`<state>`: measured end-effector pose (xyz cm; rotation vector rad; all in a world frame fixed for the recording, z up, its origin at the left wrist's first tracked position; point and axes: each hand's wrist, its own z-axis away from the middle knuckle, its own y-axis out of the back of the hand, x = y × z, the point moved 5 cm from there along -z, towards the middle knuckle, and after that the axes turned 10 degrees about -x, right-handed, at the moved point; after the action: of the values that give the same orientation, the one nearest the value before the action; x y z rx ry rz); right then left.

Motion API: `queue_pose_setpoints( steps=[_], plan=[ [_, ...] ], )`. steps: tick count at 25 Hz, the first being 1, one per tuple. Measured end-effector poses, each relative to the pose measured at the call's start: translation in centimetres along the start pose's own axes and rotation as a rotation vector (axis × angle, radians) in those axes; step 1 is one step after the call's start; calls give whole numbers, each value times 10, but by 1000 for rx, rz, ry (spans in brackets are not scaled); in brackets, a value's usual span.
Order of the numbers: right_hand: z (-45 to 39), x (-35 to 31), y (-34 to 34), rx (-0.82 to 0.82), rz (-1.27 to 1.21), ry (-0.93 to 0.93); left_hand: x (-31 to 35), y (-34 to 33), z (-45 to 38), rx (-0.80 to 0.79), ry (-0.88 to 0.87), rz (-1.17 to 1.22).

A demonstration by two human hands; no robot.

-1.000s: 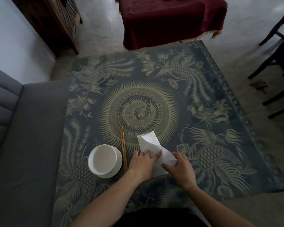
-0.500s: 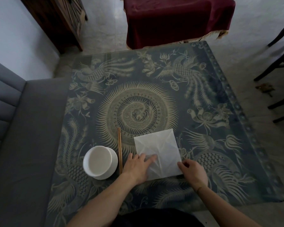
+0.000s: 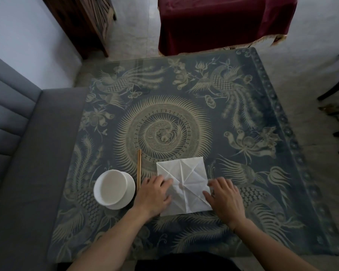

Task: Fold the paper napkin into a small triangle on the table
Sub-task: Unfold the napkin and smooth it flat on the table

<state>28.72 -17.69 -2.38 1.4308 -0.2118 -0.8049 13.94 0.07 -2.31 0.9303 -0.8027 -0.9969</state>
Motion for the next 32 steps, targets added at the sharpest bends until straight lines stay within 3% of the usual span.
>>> queue_pose_setpoints(
  steps=[2,5,7,10,16,23,32],
  plan=[
    [-14,-17,-4,-77,87,142,6,2,-3,90,-47,32],
    [-35,-30,-28,-382,252,242,15,-12,-20,-58,-81,29],
    [-44,-33,-35,-459,327,304,14,-19,-29,-140,-72,-9],
    [-50,-33,-36,-406,281,275,10,-24,-33,-122,-70,71],
    [-44,-46,-56,-301,159,192,34,-37,-39,113,102,270],
    [-47,-38,-70,-280,156,134,29,-53,-49,63,151,173],
    [-43,-4,-62,-192,167,-71,-1,-51,-37,63,259,157]
  ],
)
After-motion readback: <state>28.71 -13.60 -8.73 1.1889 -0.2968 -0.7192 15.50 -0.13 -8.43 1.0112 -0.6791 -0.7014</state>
